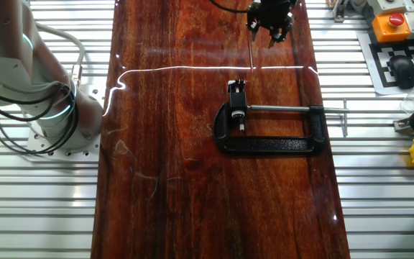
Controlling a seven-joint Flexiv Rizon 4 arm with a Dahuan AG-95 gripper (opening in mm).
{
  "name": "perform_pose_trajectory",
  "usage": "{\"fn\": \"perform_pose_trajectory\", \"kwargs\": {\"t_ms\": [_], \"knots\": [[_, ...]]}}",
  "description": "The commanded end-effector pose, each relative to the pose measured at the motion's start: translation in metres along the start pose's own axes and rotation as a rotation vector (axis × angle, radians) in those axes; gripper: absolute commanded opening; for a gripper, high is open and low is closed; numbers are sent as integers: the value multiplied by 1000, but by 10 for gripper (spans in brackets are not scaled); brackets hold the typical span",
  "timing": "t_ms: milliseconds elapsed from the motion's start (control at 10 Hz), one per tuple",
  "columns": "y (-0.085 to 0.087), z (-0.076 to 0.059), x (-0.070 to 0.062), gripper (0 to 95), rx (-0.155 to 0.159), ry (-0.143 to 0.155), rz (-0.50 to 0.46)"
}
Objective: Insert the pencil into the pencil sharpener
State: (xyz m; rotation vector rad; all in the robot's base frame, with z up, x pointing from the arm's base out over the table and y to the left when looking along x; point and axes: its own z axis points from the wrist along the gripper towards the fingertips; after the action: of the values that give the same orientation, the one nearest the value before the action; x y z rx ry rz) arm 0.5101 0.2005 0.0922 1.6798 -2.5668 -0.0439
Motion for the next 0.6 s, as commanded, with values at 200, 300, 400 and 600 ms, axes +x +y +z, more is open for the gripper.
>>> {"fn": "perform_pose_trajectory", "kwargs": {"t_ms": [200,300,400,600], "knots": [[14,16,-20,570,-2,-31,-97],[23,25,-29,570,0,-30,-98],[35,35,-38,570,7,-29,-97],[44,42,-46,570,14,-31,-87]]}}
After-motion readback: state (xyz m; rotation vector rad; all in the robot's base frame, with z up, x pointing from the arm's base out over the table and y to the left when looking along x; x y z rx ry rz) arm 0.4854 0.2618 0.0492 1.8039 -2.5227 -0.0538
